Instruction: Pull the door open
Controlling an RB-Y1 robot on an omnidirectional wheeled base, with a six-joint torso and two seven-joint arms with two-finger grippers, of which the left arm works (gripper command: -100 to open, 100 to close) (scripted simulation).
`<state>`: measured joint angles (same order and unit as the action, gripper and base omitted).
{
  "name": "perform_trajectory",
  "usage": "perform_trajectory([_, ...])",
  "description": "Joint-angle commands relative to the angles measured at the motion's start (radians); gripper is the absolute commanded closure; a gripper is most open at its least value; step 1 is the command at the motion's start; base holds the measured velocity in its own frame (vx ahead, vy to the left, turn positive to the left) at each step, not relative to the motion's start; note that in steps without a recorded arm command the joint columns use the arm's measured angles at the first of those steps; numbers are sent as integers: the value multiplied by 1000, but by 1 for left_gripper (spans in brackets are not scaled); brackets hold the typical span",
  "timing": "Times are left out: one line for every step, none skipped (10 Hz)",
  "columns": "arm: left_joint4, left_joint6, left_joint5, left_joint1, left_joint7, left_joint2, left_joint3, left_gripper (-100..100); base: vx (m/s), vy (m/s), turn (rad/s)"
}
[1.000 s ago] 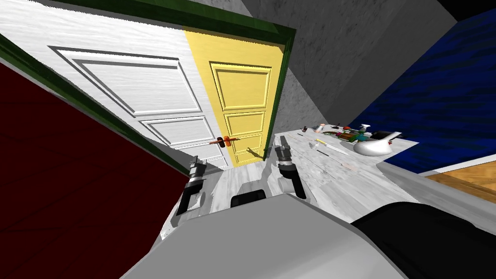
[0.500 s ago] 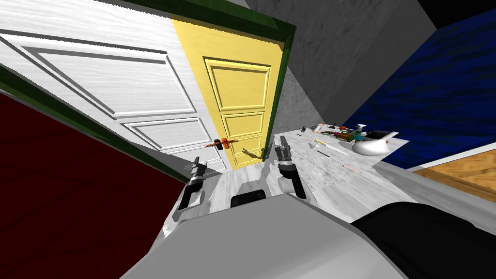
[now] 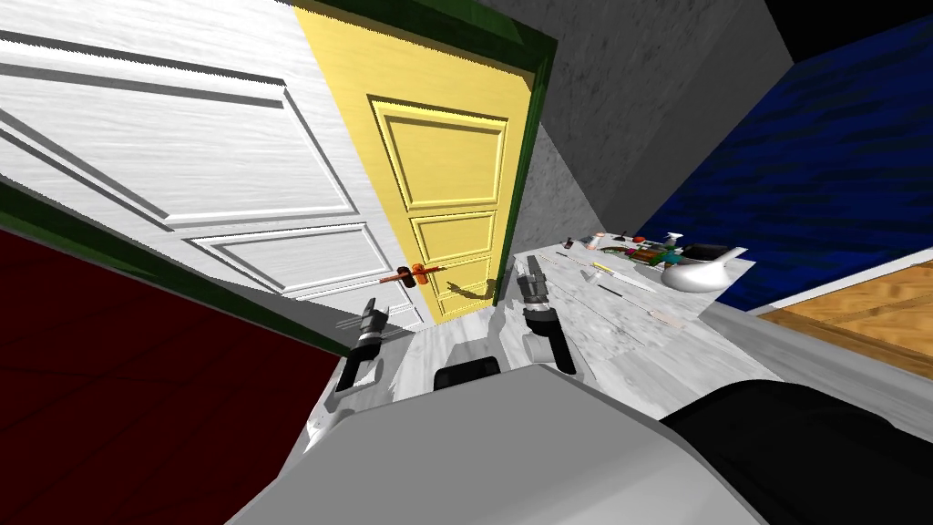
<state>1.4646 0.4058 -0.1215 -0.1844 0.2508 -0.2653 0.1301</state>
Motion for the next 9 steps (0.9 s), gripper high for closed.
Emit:
perform_trajectory([-48, -3, -6, 20, 10, -16, 5, -100, 87, 31, -62])
perform_trajectory([-48, -3, -6, 20, 10, -16, 5, -100, 54, 21, -27])
perform_trajectory([-68, -8, -8, 28, 12, -20, 7, -100, 48, 12, -32])
perform_trajectory([-107, -16, -12, 44, 18, -30, 11, -100, 105, 33, -106])
perform_trajectory([-125, -20, -14, 51, 20, -35, 13, -100, 128, 34, -93])
perform_trajectory([-141, -23, -16, 57, 22, -38, 15, -100, 111, 21, -38])
perform_trajectory([-157, -27, -18, 64, 24, -42, 16, -100, 82, 24, -34])
perform_trajectory([-184, -33, -21, 75, 28, -49, 19, -100, 104, 29, -82])
perform_trajectory([-206, -37, -23, 84, 31, -54, 22, -100, 140, 29, -84])
